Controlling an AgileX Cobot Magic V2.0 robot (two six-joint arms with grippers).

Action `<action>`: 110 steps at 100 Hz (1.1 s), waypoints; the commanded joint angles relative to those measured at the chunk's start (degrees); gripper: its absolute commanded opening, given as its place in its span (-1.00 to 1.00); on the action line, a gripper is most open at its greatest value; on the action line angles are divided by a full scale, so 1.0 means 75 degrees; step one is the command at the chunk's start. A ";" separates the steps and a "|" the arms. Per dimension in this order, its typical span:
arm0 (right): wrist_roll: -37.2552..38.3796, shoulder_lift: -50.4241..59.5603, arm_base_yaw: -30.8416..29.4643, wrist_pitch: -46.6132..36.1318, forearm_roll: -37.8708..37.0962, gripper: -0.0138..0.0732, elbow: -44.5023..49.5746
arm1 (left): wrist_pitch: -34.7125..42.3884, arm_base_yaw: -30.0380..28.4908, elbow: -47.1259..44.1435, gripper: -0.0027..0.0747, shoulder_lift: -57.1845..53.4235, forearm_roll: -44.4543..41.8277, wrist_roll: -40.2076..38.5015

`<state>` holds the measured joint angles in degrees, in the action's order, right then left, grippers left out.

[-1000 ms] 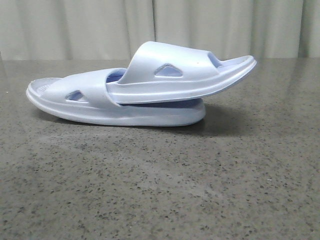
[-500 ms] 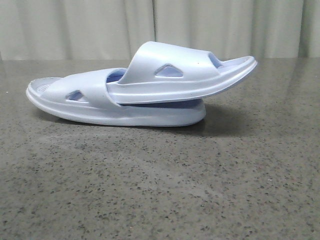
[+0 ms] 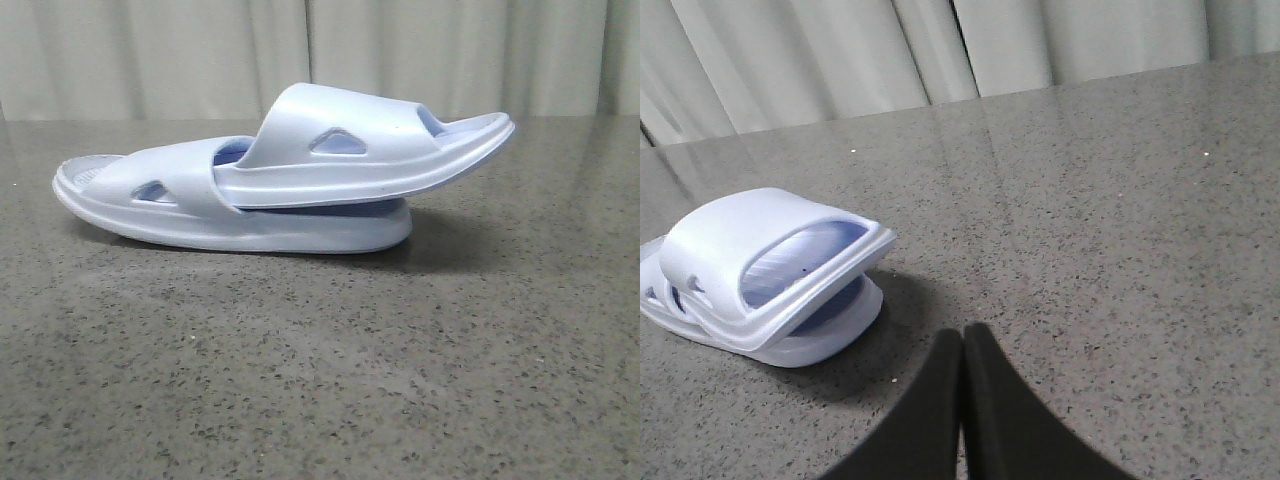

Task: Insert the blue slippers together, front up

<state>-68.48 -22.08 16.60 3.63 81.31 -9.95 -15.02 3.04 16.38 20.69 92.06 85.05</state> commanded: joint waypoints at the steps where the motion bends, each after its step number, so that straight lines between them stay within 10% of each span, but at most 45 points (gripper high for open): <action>1: -0.0081 -0.0007 0.0018 -0.0119 0.0063 -0.86 -0.0200 | 0.0312 0.0025 0.0157 -0.89 0.0041 -0.0664 -0.1047; 24: -0.0081 -0.0007 0.0018 -0.0119 0.0063 -0.86 -0.0200 | 0.1120 -0.0074 -0.0051 -0.89 -0.0352 -0.8764 -1.0039; 38: -0.0081 -0.0007 0.0018 -0.0119 0.0063 -0.86 -0.0200 | 0.1279 -0.0074 -0.0461 -0.89 -0.0607 -1.2063 -1.3330; 110: -0.0081 -0.0007 0.0018 -0.0094 0.0063 -0.86 -0.0200 | 0.1779 -0.0078 -0.2293 -0.89 -0.3021 -1.2121 -1.1535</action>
<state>-68.48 -22.05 16.60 3.49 81.31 -9.95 -3.79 2.66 -0.19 -0.23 0.00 -3.47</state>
